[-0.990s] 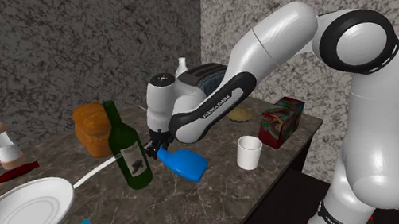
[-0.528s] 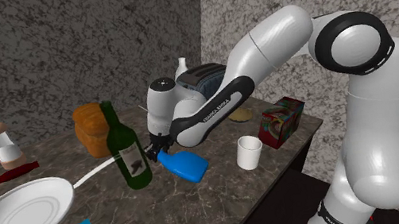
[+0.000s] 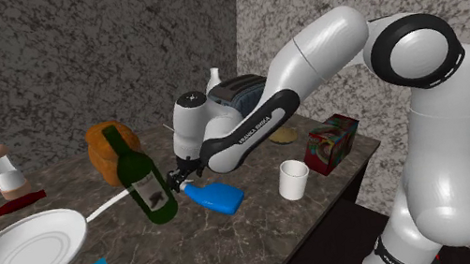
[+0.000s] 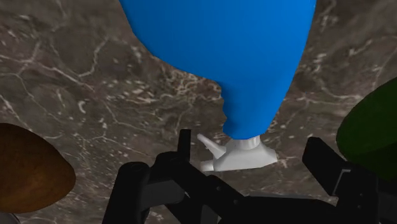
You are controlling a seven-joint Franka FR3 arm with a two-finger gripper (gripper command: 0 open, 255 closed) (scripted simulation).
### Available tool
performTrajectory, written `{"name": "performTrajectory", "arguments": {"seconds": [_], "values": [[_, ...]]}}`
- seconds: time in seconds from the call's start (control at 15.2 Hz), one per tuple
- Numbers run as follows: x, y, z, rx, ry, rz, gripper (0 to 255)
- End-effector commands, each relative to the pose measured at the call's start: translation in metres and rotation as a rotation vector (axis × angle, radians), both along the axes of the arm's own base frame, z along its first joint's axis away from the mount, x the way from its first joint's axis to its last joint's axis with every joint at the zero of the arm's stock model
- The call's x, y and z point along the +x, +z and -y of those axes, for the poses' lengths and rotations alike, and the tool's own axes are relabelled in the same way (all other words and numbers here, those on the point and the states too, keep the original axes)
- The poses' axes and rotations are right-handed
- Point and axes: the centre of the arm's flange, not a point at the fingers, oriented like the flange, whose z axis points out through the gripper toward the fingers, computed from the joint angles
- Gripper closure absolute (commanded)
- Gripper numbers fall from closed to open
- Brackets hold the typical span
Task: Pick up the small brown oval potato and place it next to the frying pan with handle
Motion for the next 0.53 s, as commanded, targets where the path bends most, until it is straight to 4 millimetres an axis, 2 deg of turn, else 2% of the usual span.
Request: {"name": "performTrajectory", "arguments": {"seconds": [0.0,0.2,0.46], "values": [[-0.004,0.012,-0.002,0.000,0.002,-0.002,0],[-0.014,0.047,-0.005,0.000,0.002,-0.002,0],[-0.014,0.047,-0.005,0.000,0.002,-0.002,0]]}}
